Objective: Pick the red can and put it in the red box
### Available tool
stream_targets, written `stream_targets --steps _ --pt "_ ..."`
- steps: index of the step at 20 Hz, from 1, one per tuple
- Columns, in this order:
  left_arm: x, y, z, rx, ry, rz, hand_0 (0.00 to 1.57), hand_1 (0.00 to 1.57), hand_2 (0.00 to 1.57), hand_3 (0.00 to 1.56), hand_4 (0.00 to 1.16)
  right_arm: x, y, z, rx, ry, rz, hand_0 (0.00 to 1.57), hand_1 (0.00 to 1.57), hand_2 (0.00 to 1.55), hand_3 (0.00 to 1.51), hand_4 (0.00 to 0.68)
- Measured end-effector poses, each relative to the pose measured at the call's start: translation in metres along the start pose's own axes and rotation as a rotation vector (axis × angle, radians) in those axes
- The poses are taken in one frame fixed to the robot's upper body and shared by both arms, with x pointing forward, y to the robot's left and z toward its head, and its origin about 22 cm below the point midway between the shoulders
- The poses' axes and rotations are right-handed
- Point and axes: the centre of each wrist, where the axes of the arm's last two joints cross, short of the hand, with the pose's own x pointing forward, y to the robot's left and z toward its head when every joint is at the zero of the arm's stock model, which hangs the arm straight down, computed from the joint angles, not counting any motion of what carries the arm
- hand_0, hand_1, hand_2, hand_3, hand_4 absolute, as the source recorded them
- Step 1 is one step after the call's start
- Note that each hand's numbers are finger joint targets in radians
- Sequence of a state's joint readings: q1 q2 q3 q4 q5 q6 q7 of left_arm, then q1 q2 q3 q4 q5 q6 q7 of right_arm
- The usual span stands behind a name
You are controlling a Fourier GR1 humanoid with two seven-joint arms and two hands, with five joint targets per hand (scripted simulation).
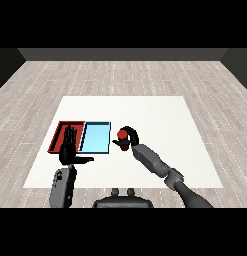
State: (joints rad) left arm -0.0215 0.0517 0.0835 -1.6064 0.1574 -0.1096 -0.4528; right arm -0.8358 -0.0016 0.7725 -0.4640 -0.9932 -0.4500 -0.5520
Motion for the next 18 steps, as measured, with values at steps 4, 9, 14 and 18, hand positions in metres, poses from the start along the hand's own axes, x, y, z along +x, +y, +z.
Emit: stream_targets --steps 4,9,14,18 --pt "-0.001 -0.002 0.005 0.0 0.003 -0.005 0.0 0.0 0.0 0.0 0.0 0.002 0.008 0.003 -0.002 0.017 0.023 1.55 1.55 1.47 1.41 0.552" --pt "0.005 0.0 0.0 0.001 -0.003 -0.004 0.0 0.0 0.0 0.0 0.0 0.007 0.01 0.0 -0.007 -0.003 0.039 1.53 1.53 1.47 1.4 0.58" --pt "-0.001 -0.002 0.003 0.0 0.003 0.004 0.0 0.0 0.0 0.0 0.0 0.017 0.015 -0.005 -0.023 -0.071 0.039 1.54 1.54 1.47 1.38 0.586" --pt "-0.001 -0.003 0.007 -0.012 0.006 0.001 0.0 0.0 0.0 0.0 0.0 0.03 0.019 -0.008 -0.023 -0.132 0.03 1.54 1.54 1.46 1.38 0.583"
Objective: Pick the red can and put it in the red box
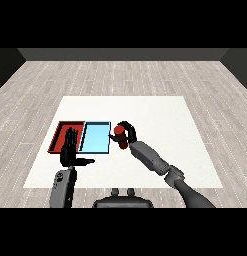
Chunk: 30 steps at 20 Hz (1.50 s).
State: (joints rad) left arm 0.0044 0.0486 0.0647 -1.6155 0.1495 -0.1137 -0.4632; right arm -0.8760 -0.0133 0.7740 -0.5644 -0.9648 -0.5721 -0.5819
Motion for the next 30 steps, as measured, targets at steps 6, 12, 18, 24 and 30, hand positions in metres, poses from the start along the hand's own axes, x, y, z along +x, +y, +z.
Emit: stream_targets --steps 6,12,18,24,30 --pt "0.005 -0.005 -0.007 -0.037 0.007 -0.019 0.0 0.0 0.0 0.0 0.0 0.023 -0.002 -0.001 -0.012 -0.107 -0.026 1.54 1.54 1.47 1.4 0.623" --pt "0.013 -0.037 -0.013 -0.103 0.034 0.017 0.0 0.0 0.0 0.0 0.0 0.048 -0.025 0.013 -0.002 -0.233 -0.051 1.45 1.45 1.41 1.38 0.636" --pt "0.025 -0.062 -0.025 -0.143 0.056 0.015 0.0 0.0 0.0 0.0 0.0 0.072 -0.041 0.026 -0.004 -0.299 -0.056 1.45 1.45 1.41 1.38 0.636" --pt "0.019 -0.099 -0.026 -0.19 0.11 -0.008 0.0 0.0 0.0 0.0 0.0 0.077 -0.046 0.042 0.003 -0.335 -0.075 1.42 1.42 1.41 1.39 0.627" --pt "0.009 -0.118 -0.035 -0.204 0.157 -0.023 0.0 0.0 0.0 0.0 0.0 0.088 -0.052 0.05 0.022 -0.376 -0.086 1.44 1.44 1.43 1.39 0.618"
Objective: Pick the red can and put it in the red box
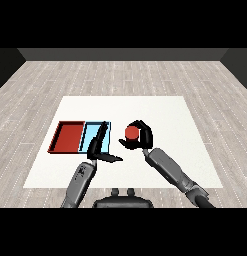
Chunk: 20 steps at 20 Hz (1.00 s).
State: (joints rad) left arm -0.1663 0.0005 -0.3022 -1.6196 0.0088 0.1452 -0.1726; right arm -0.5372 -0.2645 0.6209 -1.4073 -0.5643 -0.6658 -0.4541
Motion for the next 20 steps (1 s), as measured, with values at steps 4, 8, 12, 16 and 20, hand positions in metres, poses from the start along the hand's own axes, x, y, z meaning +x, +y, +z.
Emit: stream_targets --steps 4,8,12,16,20 --pt "-0.014 -0.009 0.002 -0.016 0.041 0.007 0.0 0.0 0.0 0.0 0.0 0.006 0.002 0.003 0.017 -0.022 -0.008 1.44 1.44 1.44 1.4 0.63" --pt "-0.028 -0.012 -0.001 -0.023 0.07 0.015 0.0 0.0 0.0 0.0 0.0 0.008 0.003 0.005 0.028 -0.035 -0.015 1.46 1.46 1.44 1.39 0.656" --pt "-0.037 -0.019 0.0 -0.032 0.094 0.03 0.0 0.0 0.0 0.0 0.0 0.015 0.005 0.008 0.036 -0.046 -0.024 1.47 1.47 1.44 1.39 0.654" --pt "-0.037 -0.023 -0.001 -0.036 0.107 0.042 0.0 0.0 0.0 0.0 0.0 0.013 0.009 0.011 0.046 -0.053 -0.027 1.46 1.46 1.43 1.38 0.66" --pt "-0.043 -0.027 -0.004 -0.04 0.121 0.055 0.0 0.0 0.0 0.0 0.0 0.012 0.018 0.01 0.056 -0.057 -0.032 1.47 1.47 1.44 1.39 0.675"
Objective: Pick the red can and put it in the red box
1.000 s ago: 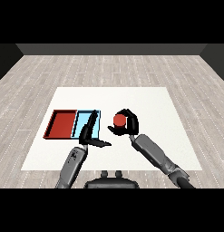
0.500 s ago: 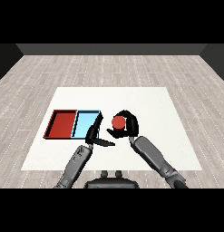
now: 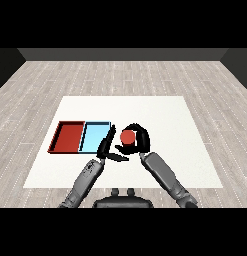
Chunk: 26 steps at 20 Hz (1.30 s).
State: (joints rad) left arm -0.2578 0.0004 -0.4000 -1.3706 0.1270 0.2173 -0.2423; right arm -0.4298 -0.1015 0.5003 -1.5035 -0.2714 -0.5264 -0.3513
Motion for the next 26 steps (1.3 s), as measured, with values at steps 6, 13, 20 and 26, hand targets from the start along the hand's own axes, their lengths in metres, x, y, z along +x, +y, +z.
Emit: stream_targets --steps 6,13,20,26 --pt "-0.002 -0.015 -0.007 -0.012 0.007 0.019 0.0 0.0 0.0 0.0 0.0 -0.003 0.003 0.005 0.006 -0.009 -0.028 1.46 1.46 1.44 1.4 0.654" --pt "-0.005 -0.02 -0.004 -0.026 0.011 0.045 0.0 0.0 0.0 0.0 0.0 0.003 0.02 0.011 0.011 -0.004 -0.077 1.51 1.51 1.45 1.42 0.652" --pt "-0.008 -0.027 -0.006 -0.046 0.019 0.07 0.0 0.0 0.0 0.0 0.0 0.003 0.023 0.004 0.023 -0.005 -0.095 1.52 1.52 1.46 1.4 0.648" --pt "-0.015 -0.027 -0.007 0.013 0.019 0.063 0.37 0.37 0.72 0.57 0.91 0.006 0.032 0.005 0.032 0.0 -0.081 1.54 1.54 1.47 1.4 0.651"
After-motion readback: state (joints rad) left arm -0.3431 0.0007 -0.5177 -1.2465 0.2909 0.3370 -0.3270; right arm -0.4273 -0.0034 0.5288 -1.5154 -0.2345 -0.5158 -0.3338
